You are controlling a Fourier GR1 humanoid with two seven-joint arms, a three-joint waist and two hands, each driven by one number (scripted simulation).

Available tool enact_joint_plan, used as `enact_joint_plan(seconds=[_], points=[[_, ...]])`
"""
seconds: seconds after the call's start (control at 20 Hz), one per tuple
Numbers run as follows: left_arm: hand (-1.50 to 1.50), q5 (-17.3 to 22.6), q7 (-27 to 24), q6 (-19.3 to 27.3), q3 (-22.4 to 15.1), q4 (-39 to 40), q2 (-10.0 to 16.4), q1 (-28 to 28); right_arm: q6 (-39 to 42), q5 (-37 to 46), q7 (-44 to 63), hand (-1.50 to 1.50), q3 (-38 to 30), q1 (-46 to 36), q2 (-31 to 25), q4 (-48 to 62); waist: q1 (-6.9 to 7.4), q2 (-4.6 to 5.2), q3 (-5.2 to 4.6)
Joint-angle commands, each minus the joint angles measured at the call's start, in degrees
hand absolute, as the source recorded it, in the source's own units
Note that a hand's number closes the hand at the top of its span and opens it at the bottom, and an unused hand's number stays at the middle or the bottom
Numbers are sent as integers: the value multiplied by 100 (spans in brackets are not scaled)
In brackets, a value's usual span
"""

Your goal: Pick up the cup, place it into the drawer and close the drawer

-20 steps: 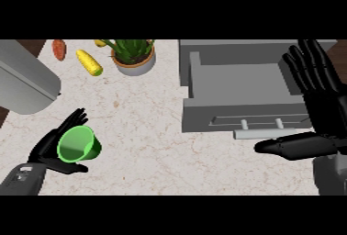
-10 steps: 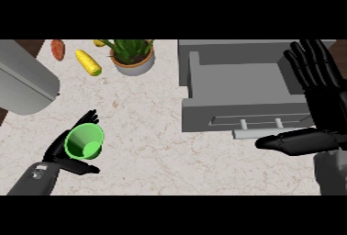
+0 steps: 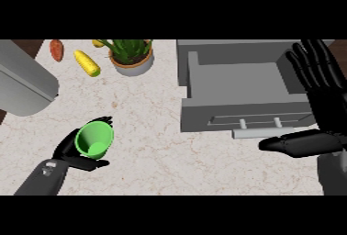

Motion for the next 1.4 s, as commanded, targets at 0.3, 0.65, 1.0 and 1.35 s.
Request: enact_joint_plan(seconds=[0.3, 0.65, 1.0, 1.35], points=[[150, -3, -1706, 576, 71, -478, -110, 5, 119, -155, -20, -150, -302, -178, -233, 202, 82, -3, 4], [150, 1239, -1331, 3420, 1689, -438, -866, 121, 8, -22, -28, -150, -223, -45, -131, 141, 215, -46, 16], [150, 1367, -1283, 1996, 1521, -832, -992, -584, 163, -95, -133, -150, -329, 140, -220, 167, 184, -78, 34], [150, 1336, -33, 2426, 1154, -1812, -1317, -1322, 61, 169, -347, -150, -125, 443, 11, 68, 272, -125, 45]])
